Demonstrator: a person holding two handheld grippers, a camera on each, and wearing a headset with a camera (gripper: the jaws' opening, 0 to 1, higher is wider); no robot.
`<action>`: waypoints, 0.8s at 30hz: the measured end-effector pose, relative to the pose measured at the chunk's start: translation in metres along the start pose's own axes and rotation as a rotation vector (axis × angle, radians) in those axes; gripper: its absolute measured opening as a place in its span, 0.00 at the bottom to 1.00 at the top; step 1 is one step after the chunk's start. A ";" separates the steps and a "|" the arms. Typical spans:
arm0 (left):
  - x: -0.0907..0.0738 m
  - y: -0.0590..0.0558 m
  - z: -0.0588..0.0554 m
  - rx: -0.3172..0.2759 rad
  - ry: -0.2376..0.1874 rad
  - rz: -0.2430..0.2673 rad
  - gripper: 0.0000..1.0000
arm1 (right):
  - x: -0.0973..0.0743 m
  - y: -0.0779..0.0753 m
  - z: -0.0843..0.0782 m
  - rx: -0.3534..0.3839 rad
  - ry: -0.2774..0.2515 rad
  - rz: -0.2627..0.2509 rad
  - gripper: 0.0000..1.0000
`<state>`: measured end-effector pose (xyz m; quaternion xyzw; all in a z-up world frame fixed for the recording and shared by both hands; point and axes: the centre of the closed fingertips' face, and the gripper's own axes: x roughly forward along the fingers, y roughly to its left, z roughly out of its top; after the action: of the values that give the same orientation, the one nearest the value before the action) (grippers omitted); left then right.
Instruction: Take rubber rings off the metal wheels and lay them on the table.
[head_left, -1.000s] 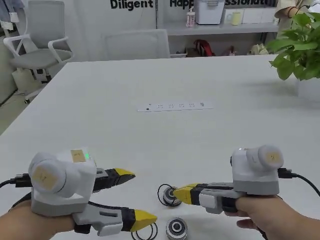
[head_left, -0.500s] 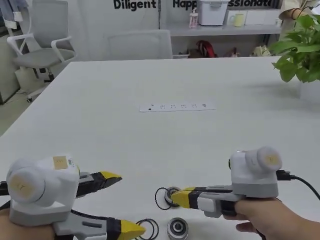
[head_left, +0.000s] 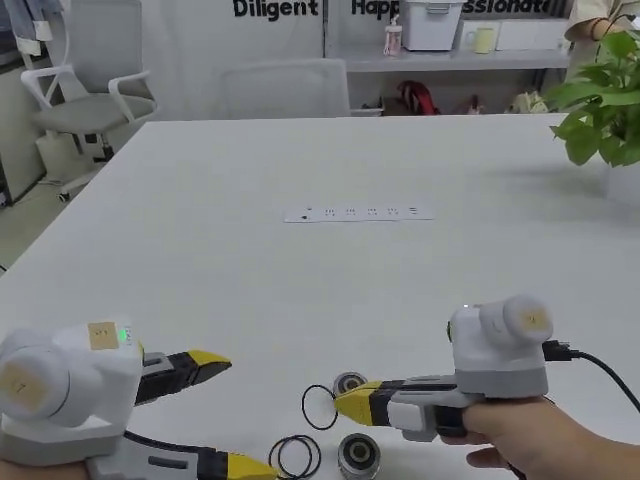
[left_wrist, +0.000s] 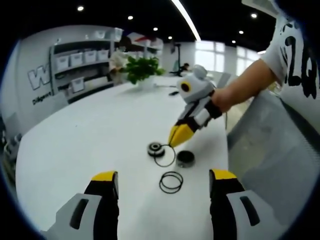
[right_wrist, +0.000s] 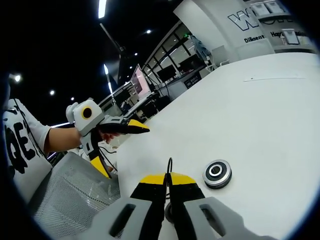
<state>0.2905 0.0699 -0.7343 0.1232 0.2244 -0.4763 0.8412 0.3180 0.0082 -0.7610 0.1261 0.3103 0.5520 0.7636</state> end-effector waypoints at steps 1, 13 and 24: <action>0.000 0.000 0.000 -0.001 -0.001 0.001 0.75 | 0.001 0.001 0.000 0.000 0.003 0.004 0.00; -0.005 0.002 -0.004 -0.006 0.000 0.009 0.75 | 0.012 0.013 -0.009 0.003 0.050 0.048 0.00; -0.005 -0.001 -0.007 0.005 0.012 0.005 0.74 | 0.020 0.025 -0.020 0.005 0.098 0.093 0.00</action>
<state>0.2856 0.0767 -0.7381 0.1286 0.2280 -0.4742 0.8406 0.2904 0.0322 -0.7701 0.1150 0.3426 0.5915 0.7208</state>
